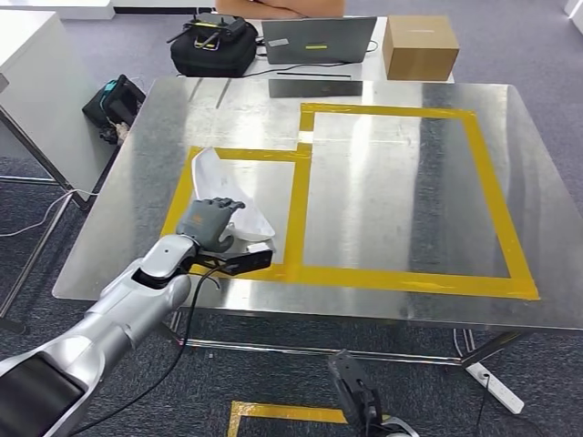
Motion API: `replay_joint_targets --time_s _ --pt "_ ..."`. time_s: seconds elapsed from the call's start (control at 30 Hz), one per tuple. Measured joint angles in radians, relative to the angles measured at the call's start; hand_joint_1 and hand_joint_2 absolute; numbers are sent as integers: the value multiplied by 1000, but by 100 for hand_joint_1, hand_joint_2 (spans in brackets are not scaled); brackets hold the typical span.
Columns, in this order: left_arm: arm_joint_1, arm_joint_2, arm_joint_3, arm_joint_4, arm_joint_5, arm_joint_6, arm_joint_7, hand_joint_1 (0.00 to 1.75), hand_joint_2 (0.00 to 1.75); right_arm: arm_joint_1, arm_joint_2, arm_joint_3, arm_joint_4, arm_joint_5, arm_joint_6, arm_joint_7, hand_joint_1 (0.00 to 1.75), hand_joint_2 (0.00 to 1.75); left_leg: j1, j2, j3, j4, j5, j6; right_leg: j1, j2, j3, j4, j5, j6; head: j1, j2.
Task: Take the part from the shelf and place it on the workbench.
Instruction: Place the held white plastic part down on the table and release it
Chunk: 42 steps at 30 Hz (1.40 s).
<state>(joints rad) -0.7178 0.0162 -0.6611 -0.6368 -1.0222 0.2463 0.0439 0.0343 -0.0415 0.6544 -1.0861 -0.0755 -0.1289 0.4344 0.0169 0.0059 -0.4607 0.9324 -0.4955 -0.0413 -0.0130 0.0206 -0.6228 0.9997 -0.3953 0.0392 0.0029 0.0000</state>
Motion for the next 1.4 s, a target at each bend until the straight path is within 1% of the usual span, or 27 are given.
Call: replay_joint_targets --time_s 0.03,0.2,0.33,0.5,0.7,1.1,1.13,1.17,1.2,1.23,1.27,1.3,1.33,1.37,1.4 --pt "-3 -5 0 4 3 -3 -5 0 0 -1 -5 3 0 -11 12 14 0 0 0 0 0 0 0 0 0 0 0 0 0 0 0 0" --pt "-27 -40 -8 18 7 -25 -24 0 0 -5 -22 20 -2 -54 54 91 0 0 0 0 0 0 0 0 -1 0 0 0 0 0 0 0" --pt "-42 -64 -16 23 7 -35 -17 0 0 -9 -22 34 -12 -55 53 115 0 0 0 0 0 0 0 0 -1 0 1 0 0 1 0 0" --pt "-46 -71 -20 26 11 -33 -22 0 0 -9 -27 43 -17 -69 58 122 0 0 -1 0 1 0 0 1 -1 0 1 0 1 1 0 0" --pt "-61 -88 -45 39 16 -29 -44 0 0 -9 -64 56 -13 -124 92 122 0 0 -1 -1 0 0 1 2 -2 0 1 0 2 3 0 0" --pt "-71 -98 -73 44 21 -19 -37 0 0 -8 -94 69 -13 -152 83 117 0 0 -2 -1 0 1 1 2 -3 -1 1 0 2 3 0 0" --pt "-71 -97 -74 46 24 -15 -38 0 0 -7 -98 70 -13 -158 80 112 0 0 -2 -1 0 3 0 3 -6 0 2 -2 4 5 0 0" --pt "-71 -95 -75 49 28 -11 -39 0 0 -5 -102 71 -13 -164 77 107 0 0 -4 -1 -2 5 0 7 -9 0 2 -5 8 10 0 0" --pt "-73 -94 -75 52 31 -9 -40 0 0 -4 -105 73 -13 -170 74 103 0 0 -6 -1 -3 5 5 14 -12 0 3 -12 14 17 -1 0" --pt "-75 -93 -76 54 33 -7 -39 0 0 -3 -110 74 -14 -176 71 100 0 0 -5 -1 1 -8 16 25 -14 1 3 -22 20 25 -3 0" --pt "-78 -92 -77 56 36 -6 -38 0 0 -2 -116 74 -14 -181 68 97 0 0 -3 0 7 -28 31 34 -12 0 0 -27 22 31 -3 0" --pt "-83 -91 -77 58 38 -3 -38 0 0 -2 -122 75 -15 -186 65 94 0 0 0 1 15 -48 45 41 -10 -2 -8 -19 14 35 -1 0" --pt "-87 -91 -78 60 40 0 -37 0 0 -1 -128 77 -15 -191 64 90 0 0 5 3 21 -65 55 44 -9 -5 -26 14 -5 38 1 0" --pt "-91 -89 -80 64 42 2 -37 0 0 0 -136 79 -15 -196 63 87 0 0 7 5 22 -70 58 44 -9 -9 -52 72 -30 43 3 0" --pt "-92 -88 -82 68 43 3 -37 0 0 1 -143 82 -15 -200 61 84 0 0 9 6 21 -69 58 44 -12 -11 -84 141 -55 48 5 0"
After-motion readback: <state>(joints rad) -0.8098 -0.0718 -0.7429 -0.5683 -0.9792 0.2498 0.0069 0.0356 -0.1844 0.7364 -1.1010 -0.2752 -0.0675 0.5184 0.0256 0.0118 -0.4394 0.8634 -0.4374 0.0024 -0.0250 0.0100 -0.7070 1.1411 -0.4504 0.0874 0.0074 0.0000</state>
